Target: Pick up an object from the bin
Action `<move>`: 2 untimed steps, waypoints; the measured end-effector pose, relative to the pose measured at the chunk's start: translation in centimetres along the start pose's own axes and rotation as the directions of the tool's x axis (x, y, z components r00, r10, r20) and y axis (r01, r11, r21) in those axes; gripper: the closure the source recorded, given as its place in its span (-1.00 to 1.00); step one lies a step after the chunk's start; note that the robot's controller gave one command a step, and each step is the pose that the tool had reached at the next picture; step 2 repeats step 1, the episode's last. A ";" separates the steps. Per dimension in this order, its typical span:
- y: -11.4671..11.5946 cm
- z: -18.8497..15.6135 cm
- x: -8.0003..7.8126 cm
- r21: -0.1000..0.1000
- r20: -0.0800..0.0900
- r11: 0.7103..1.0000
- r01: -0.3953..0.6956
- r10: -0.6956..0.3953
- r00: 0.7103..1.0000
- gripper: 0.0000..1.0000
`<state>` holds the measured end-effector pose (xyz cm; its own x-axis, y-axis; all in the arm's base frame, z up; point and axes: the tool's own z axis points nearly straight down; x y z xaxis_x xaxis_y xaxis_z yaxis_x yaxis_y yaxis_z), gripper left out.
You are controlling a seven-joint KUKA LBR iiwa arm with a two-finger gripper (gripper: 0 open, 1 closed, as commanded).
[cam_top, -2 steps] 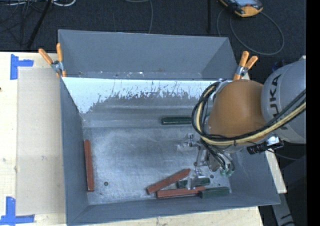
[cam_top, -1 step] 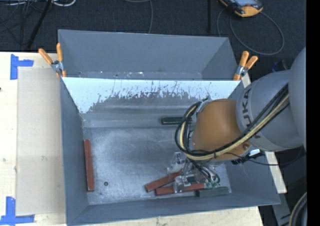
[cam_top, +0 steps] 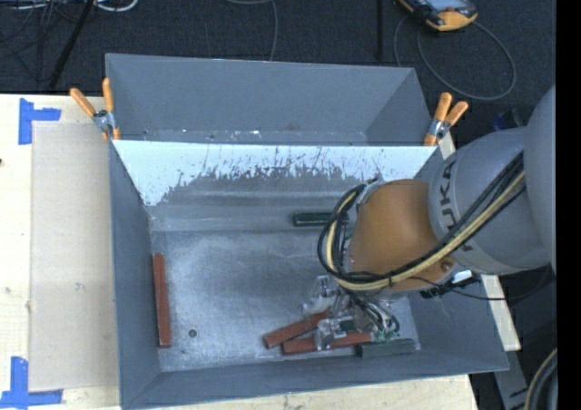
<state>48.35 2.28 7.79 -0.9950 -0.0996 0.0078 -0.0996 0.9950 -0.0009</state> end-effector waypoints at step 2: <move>0.7 -19.4 -2.7 -0.001 0.005 0.982 0.189 -0.189 0.982 1.00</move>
Offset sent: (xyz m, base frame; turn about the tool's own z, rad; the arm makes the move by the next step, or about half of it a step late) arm 0.0000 0.0000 0.0000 0.0000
